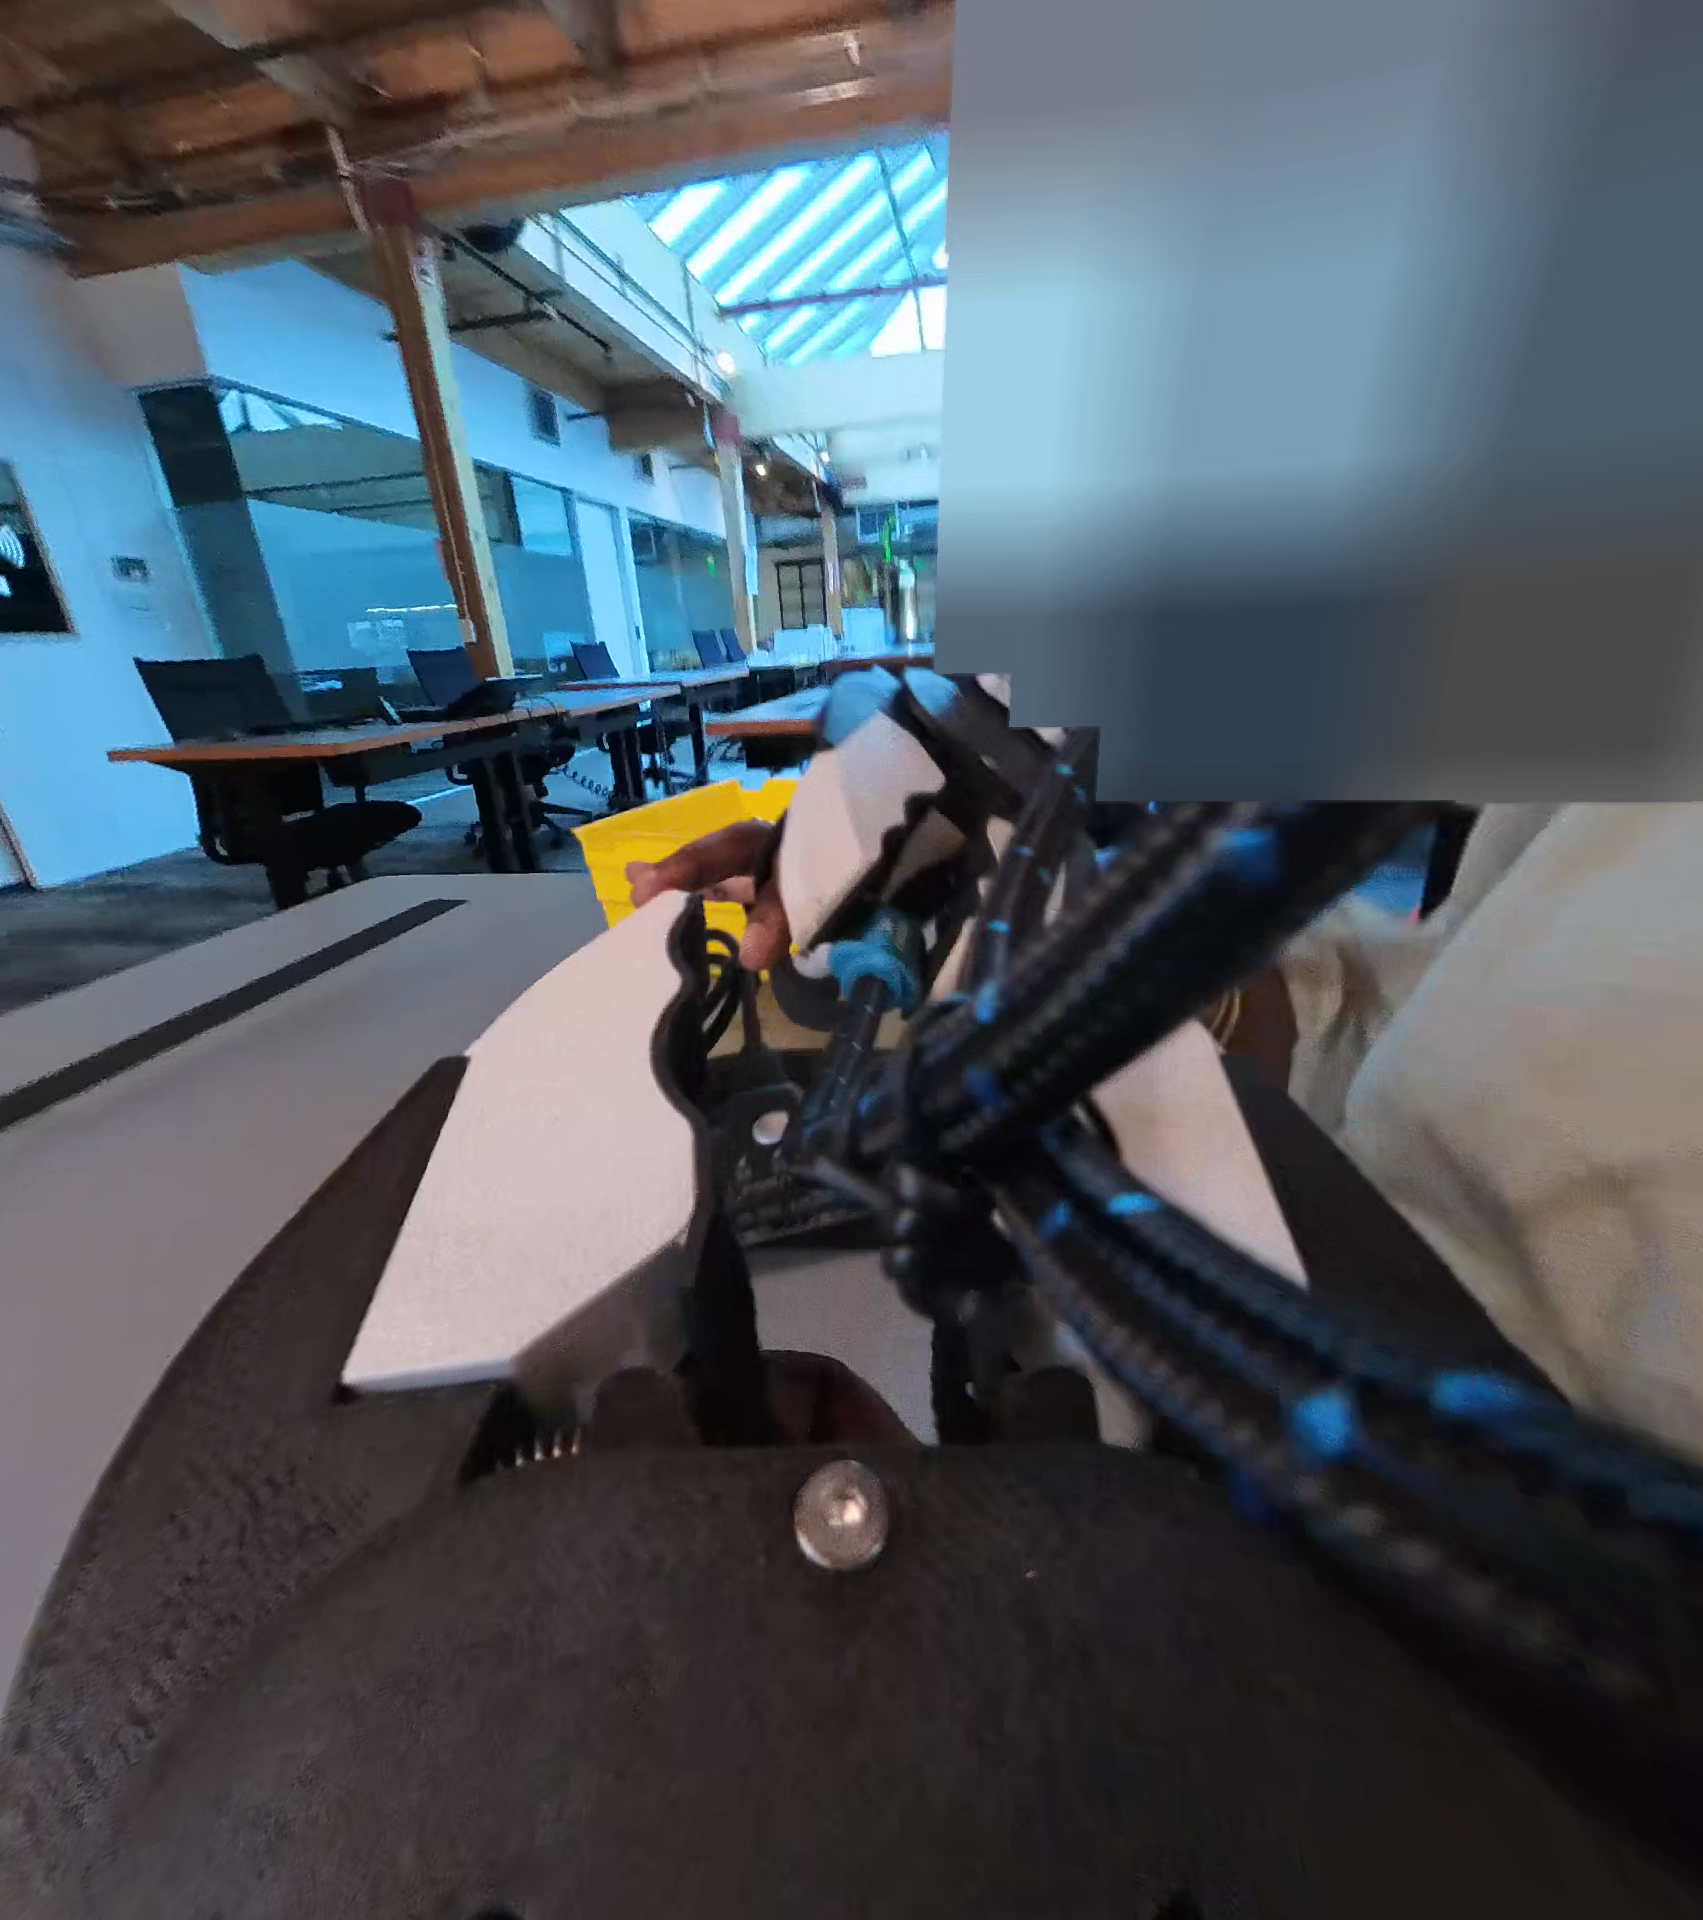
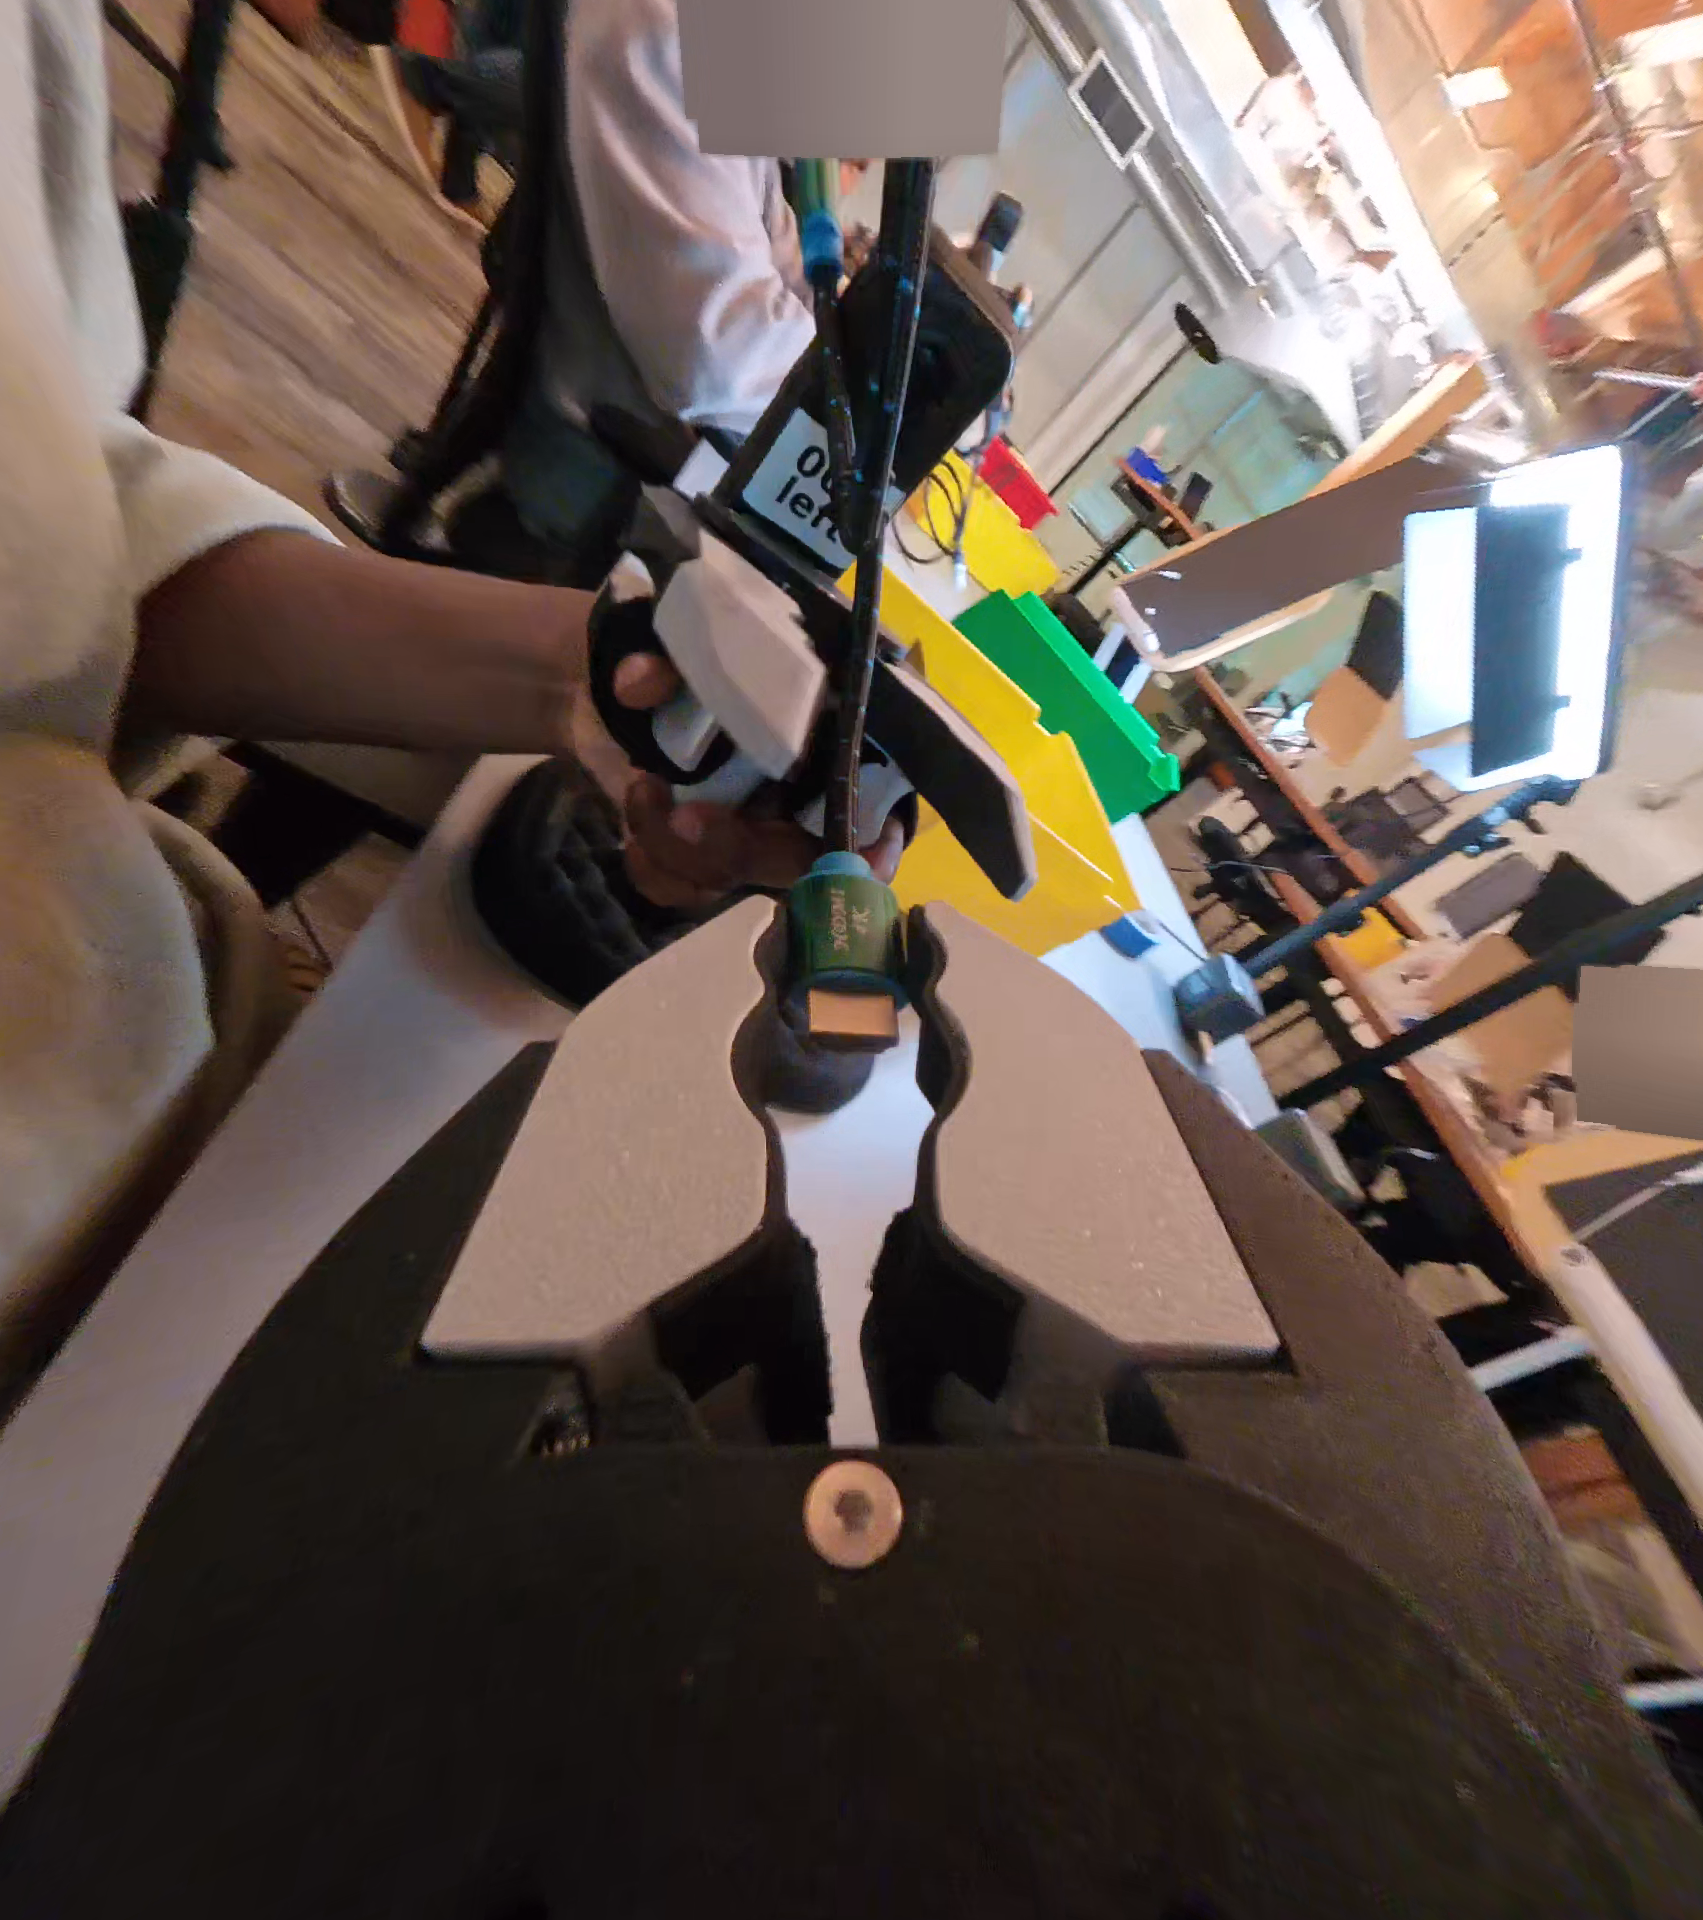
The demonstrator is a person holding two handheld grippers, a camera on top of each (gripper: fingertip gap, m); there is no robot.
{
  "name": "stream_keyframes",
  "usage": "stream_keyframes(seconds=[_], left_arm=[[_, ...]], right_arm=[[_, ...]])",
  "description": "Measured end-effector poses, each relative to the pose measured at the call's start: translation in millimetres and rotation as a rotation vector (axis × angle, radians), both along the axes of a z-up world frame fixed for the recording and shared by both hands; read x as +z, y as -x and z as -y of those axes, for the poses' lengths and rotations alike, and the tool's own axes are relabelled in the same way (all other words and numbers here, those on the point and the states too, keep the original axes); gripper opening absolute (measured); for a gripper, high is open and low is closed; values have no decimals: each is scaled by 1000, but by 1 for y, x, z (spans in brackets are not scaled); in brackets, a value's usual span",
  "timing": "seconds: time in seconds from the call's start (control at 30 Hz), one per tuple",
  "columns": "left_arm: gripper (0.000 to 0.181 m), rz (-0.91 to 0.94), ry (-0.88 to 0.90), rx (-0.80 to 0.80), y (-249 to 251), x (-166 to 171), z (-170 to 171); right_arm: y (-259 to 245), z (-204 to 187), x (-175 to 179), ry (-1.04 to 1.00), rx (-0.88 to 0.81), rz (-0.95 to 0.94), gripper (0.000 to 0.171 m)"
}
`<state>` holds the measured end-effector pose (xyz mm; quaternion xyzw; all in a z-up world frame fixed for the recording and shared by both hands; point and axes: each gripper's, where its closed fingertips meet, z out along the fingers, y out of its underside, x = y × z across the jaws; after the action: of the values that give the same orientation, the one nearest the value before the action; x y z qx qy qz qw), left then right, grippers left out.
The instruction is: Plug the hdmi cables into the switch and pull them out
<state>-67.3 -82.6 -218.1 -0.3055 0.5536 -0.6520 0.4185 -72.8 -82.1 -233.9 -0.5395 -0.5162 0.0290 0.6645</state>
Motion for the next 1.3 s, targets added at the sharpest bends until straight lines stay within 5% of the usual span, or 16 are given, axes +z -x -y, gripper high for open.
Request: stream_keyframes(seconds=[0.3, 0.53, 1.3], left_arm=[[40, 7, -294, -2, 13, -17, 12], [19, 39, -284, -33, 14, -16, 16], [11, -1, -237, -6, 9, -17, 10]], right_arm=[[12, 12, -3, 183, 146, -88, 22], [16, 11, -3, 211, 167, -123, 21], [3, 9, -2, 199, 120, -174, 26]])
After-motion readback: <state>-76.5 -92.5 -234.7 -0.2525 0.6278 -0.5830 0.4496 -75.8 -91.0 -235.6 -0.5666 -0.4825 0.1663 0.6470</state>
